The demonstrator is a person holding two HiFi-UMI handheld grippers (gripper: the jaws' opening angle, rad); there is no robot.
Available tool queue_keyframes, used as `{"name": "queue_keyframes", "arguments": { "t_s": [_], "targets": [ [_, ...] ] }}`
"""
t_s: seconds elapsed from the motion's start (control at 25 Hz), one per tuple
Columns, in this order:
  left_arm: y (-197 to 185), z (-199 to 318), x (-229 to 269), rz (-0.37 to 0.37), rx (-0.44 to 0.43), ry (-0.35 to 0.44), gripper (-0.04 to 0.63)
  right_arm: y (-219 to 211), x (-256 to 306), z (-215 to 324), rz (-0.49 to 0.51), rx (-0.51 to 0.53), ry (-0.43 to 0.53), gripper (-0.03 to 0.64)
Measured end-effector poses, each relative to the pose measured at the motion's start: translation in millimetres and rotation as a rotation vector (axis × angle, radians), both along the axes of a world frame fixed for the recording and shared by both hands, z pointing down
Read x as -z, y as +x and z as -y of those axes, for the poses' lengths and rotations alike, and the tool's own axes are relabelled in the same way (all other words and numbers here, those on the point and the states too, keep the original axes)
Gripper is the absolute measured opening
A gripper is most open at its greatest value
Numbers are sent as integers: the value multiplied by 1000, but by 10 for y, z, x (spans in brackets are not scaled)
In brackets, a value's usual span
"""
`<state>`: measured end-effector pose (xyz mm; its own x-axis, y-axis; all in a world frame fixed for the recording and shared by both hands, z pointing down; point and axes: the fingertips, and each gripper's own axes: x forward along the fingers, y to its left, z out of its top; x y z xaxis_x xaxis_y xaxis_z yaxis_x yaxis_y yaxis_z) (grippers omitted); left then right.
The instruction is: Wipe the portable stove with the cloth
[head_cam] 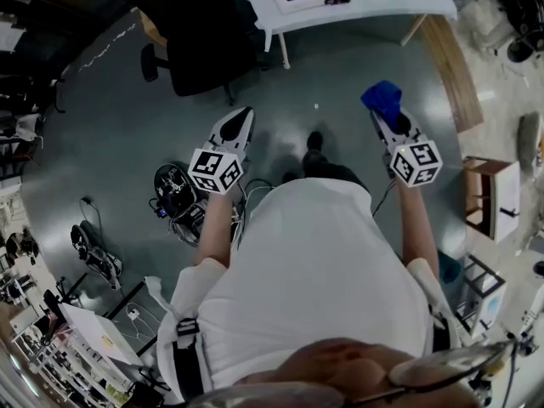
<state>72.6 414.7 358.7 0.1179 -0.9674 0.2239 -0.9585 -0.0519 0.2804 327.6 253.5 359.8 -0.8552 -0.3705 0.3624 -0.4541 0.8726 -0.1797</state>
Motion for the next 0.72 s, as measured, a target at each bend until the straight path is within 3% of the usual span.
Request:
{"name": "queue_keyframes", "arguments": {
  "t_s": [0.72],
  "targets": [
    [-305, 1305, 31, 88, 50, -47, 37, -461, -98, 1455, 13, 74, -19, 155]
  ]
}}
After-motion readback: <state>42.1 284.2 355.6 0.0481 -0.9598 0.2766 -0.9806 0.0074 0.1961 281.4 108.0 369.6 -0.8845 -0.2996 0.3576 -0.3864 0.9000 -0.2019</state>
